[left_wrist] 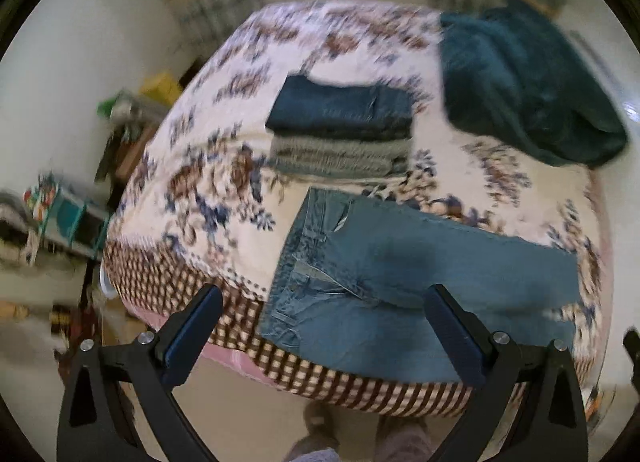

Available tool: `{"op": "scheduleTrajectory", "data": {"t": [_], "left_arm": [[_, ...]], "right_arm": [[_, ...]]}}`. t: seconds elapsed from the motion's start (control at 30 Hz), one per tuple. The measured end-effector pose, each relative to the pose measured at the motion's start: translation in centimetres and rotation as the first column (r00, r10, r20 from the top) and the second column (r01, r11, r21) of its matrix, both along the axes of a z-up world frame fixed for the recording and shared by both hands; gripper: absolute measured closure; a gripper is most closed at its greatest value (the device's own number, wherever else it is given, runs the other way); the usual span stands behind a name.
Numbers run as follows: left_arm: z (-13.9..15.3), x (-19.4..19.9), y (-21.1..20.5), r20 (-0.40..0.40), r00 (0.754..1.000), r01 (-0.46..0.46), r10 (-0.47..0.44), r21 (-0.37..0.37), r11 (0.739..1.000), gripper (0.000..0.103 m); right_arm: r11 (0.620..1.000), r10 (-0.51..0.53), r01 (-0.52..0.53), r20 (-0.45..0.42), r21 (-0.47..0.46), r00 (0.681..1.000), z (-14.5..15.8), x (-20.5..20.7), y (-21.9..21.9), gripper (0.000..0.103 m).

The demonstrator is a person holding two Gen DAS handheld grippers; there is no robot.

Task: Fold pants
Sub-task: 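Grasp the jeans waistband with the left tool while the right tool grasps the hems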

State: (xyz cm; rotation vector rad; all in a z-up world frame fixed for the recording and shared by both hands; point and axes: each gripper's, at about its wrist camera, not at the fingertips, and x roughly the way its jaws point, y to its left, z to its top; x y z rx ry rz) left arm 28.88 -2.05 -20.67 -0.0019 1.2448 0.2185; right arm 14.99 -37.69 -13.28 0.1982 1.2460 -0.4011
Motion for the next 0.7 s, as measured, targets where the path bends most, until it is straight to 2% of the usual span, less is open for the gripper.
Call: {"op": "scheduleTrajectory", "data": {"t": [0.1, 0.17, 0.23, 0.37, 0.43, 0.47, 0.57, 0.63, 0.7], "left_arm": [[-5.1, 4.9, -0.6, -0.112, 0.988, -0.103, 0.102, -0.004, 0.995, 0.000], [-9.9, 8.4, -0.7, -0.207, 0.958, -0.207, 0.200, -0.013, 0.978, 0.000], [-14.4, 11.5, -0.6, -0.281, 0.917, -0.301, 0.283, -0.022, 0.954, 0.000], [-22.2, 16.4, -1.3, -0.378, 0.837, -0.433, 0.396, -0.014, 0.901, 0.000], [-25.7, 18.6, -1.3, -0.393, 0.798, -0.498, 0.456, -0.005, 0.867, 0.000], [-27.9, 19.8, -1.1, -0.399, 0.769, -0.538, 0.500, 0.018, 0.843, 0.000], [-32.8, 22.3, -1.1, -0.420, 0.705, -0.616, 0.572, 0.036, 0.787, 0.000], [-35.7, 23.5, -1.3, -0.437, 0.671, -0.645, 0.599, 0.053, 0.762, 0.000], [-37.5, 24.3, -1.5, -0.438, 0.658, -0.650, 0.612, 0.080, 0.756, 0.000]], "right_arm": [[0.998, -0.034, 0.037, -0.071, 0.045, 0.997, -6.3, 5.4, -4.5, 0.000], [0.995, -0.070, 0.078, -0.118, 0.062, 0.991, -11.2, 9.1, -7.7, 0.000], [0.990, -0.109, 0.122, -0.164, 0.071, 0.981, -16.1, 12.5, -10.9, 0.000], [0.980, -0.183, 0.197, -0.227, 0.042, 0.957, -24.1, 16.8, -16.2, 0.000], [0.971, -0.221, 0.236, -0.257, 0.028, 0.941, -28.1, 18.3, -18.7, 0.000], [0.967, -0.238, 0.253, -0.269, 0.022, 0.933, -29.6, 18.9, -19.7, 0.000], [0.951, -0.292, 0.308, -0.298, 0.006, 0.909, -33.5, 19.5, -22.6, 0.000], [0.939, -0.329, 0.343, -0.312, -0.011, 0.891, -35.7, 19.8, -24.4, 0.000], [0.926, -0.364, 0.377, -0.327, -0.025, 0.872, -37.2, 19.8, -26.0, 0.000]]}}
